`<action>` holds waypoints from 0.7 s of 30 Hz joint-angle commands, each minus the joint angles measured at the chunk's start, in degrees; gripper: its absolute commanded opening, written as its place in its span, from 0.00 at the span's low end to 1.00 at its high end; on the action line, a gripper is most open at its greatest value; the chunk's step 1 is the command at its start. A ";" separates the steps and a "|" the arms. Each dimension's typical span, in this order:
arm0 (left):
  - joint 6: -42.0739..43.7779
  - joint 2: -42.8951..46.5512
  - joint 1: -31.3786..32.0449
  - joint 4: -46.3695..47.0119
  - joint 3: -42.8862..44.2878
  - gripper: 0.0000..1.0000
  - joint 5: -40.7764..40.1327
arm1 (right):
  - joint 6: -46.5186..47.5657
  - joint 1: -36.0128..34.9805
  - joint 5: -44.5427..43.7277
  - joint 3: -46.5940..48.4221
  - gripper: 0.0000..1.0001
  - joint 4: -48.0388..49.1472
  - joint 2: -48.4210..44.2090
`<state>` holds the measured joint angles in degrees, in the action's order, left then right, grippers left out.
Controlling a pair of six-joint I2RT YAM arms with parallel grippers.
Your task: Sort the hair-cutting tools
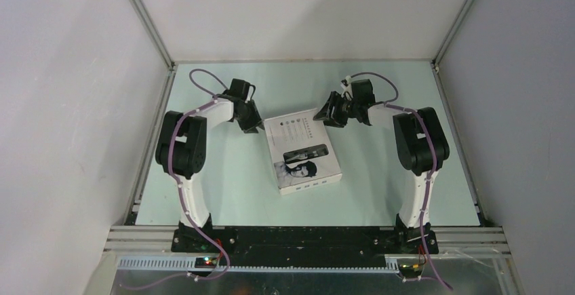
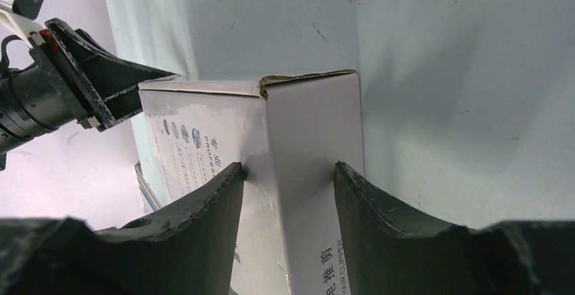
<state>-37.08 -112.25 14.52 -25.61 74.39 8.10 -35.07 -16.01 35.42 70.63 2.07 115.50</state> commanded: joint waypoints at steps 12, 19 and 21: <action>1.70 13.03 2.27 -1.70 -8.88 0.52 -2.29 | 6.08 2.25 -3.06 -4.72 0.58 -9.83 -10.95; 1.87 18.22 6.02 -1.36 -19.96 0.52 2.23 | 6.32 1.81 -3.36 -13.58 0.59 -9.16 -17.28; 1.28 19.04 6.96 0.00 -22.49 0.52 3.85 | 6.28 1.46 -3.23 -15.75 0.59 -8.75 -18.93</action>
<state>-36.42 -96.20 19.25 -26.63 55.24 8.58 -29.93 -14.06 32.60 57.91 -6.39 100.31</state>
